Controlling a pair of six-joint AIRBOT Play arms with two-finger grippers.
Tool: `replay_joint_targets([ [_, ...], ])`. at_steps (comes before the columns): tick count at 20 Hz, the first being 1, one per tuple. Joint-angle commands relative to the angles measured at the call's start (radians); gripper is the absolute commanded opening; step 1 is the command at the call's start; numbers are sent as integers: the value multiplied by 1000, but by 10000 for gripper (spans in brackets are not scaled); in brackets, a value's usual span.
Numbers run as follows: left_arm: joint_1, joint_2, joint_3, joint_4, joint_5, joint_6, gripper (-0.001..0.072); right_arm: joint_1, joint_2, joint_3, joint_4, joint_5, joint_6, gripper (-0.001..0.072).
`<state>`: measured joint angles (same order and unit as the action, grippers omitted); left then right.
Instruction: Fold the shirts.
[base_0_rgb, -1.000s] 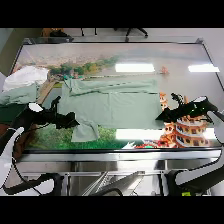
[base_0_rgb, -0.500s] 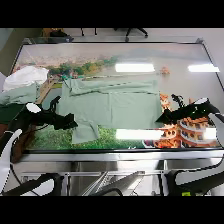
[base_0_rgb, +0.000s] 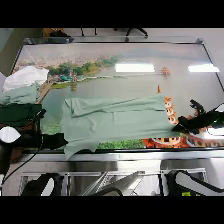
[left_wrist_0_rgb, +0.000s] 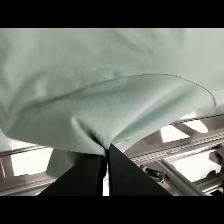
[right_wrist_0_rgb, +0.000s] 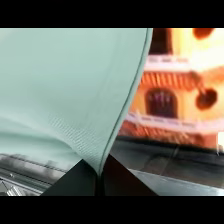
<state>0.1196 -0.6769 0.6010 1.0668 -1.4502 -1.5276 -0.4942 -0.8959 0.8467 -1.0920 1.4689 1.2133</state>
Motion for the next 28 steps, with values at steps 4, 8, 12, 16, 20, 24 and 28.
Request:
replay_joint_targets([
  [4,4,42,40,11,168,23,14,63,32,-12,232,-159,-130,14],
  [8,3,-261,261,2,250,132,17,132,-89,58,382,-336,-239,15],
  [12,2,-555,511,-70,260,213,17,140,-253,176,412,-383,-273,15],
  [16,-36,-777,648,-63,276,221,18,163,-360,197,529,-449,-396,15],
  [20,-72,-940,733,-64,258,221,17,172,-393,197,554,-476,-426,20],
  [24,-84,-1021,790,-64,157,217,331,142,-363,254,550,-451,-424,489],
  [28,-43,-977,816,-56,80,180,608,55,-380,329,422,-432,-342,625],
])
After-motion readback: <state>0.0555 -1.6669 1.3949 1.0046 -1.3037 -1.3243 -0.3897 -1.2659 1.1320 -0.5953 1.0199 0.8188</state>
